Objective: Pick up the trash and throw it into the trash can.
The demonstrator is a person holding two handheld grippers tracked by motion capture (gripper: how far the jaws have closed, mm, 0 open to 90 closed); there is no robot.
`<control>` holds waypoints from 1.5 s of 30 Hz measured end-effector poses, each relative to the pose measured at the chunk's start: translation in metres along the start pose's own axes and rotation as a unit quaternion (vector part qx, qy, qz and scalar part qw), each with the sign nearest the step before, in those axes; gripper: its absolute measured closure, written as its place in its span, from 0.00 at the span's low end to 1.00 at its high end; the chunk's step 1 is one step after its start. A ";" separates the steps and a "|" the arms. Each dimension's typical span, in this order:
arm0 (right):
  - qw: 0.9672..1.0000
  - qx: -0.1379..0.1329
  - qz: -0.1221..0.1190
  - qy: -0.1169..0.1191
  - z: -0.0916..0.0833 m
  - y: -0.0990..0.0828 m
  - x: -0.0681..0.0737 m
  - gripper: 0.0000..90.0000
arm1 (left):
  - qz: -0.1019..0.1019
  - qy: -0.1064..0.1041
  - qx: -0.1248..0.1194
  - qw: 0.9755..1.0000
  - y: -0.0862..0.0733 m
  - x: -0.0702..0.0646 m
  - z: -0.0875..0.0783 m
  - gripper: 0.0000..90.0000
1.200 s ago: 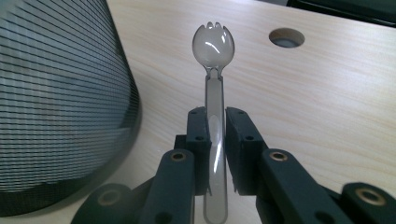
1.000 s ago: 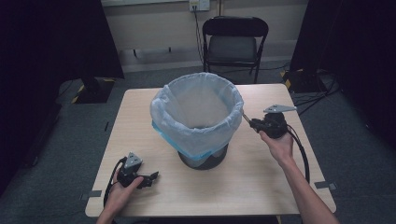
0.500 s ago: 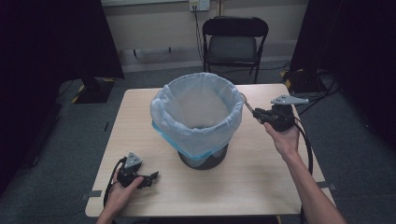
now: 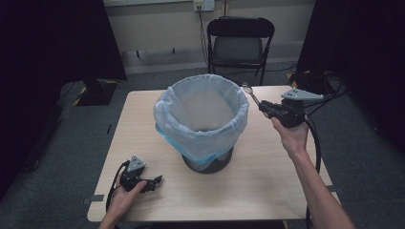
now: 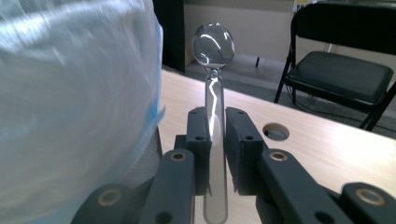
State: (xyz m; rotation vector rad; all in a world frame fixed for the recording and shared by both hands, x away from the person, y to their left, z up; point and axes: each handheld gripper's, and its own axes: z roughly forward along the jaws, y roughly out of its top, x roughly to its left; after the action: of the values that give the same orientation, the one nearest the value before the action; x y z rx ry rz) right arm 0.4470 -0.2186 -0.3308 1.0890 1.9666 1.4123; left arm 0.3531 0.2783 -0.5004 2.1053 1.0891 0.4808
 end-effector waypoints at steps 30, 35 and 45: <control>0.988 -0.082 -0.027 0.124 -0.011 0.081 0.058 0.89 | 0.000 0.000 0.000 1.000 0.000 0.000 0.000 0.14; 0.985 -0.068 -0.040 0.154 -0.001 0.085 0.079 0.89 | 0.000 0.000 0.000 1.000 0.000 0.000 0.000 0.14; 0.981 -0.013 -0.058 0.182 0.015 0.088 0.093 0.86 | 0.001 0.000 0.000 1.000 0.000 0.000 0.000 0.14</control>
State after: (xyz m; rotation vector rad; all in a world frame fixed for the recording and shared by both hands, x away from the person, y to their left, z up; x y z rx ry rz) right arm 0.4341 -0.1203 -0.2478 0.7265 2.2112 1.6598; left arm 0.3532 0.2784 -0.5003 2.1066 1.0883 0.4811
